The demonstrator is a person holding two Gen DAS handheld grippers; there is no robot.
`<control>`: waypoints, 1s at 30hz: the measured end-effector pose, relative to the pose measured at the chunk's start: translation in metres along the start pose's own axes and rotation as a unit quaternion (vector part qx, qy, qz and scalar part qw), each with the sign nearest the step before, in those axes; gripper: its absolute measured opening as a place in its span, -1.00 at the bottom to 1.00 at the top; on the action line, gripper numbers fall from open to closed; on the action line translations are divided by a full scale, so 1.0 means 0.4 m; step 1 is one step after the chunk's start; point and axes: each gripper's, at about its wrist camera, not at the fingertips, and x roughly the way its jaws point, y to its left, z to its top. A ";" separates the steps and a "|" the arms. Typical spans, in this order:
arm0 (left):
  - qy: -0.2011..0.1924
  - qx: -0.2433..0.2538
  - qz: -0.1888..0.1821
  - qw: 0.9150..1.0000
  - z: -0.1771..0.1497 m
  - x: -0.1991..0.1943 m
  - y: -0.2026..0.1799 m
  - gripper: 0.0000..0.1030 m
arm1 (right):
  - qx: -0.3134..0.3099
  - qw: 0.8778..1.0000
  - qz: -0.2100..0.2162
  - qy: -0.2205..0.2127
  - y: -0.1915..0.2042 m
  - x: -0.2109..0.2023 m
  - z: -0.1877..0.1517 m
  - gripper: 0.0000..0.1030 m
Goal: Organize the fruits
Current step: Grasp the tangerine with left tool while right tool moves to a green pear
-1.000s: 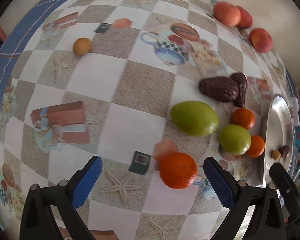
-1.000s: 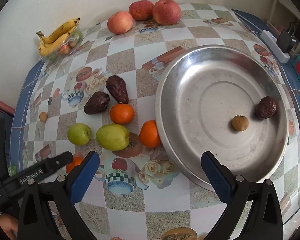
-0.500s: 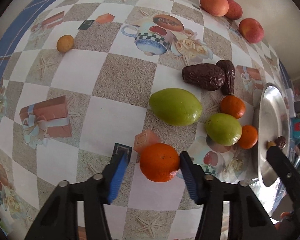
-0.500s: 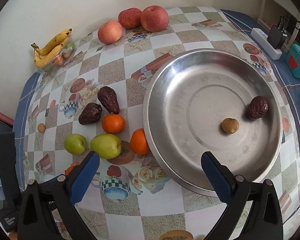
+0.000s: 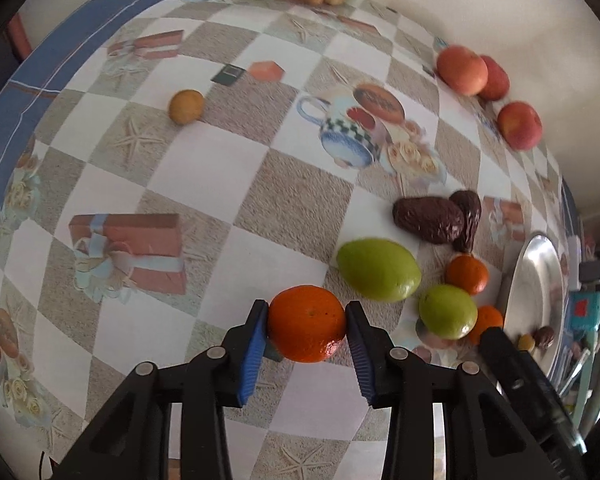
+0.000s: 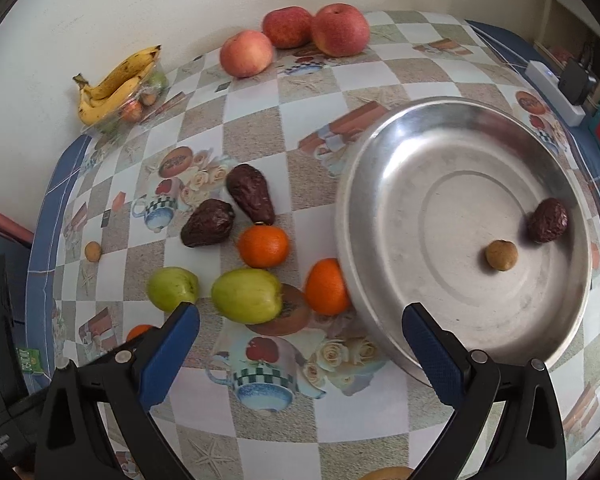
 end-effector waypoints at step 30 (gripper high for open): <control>0.007 -0.038 0.005 0.999 0.048 0.021 0.084 -0.19 | -0.133 0.988 -0.078 -0.003 0.161 0.104 -0.004 0.06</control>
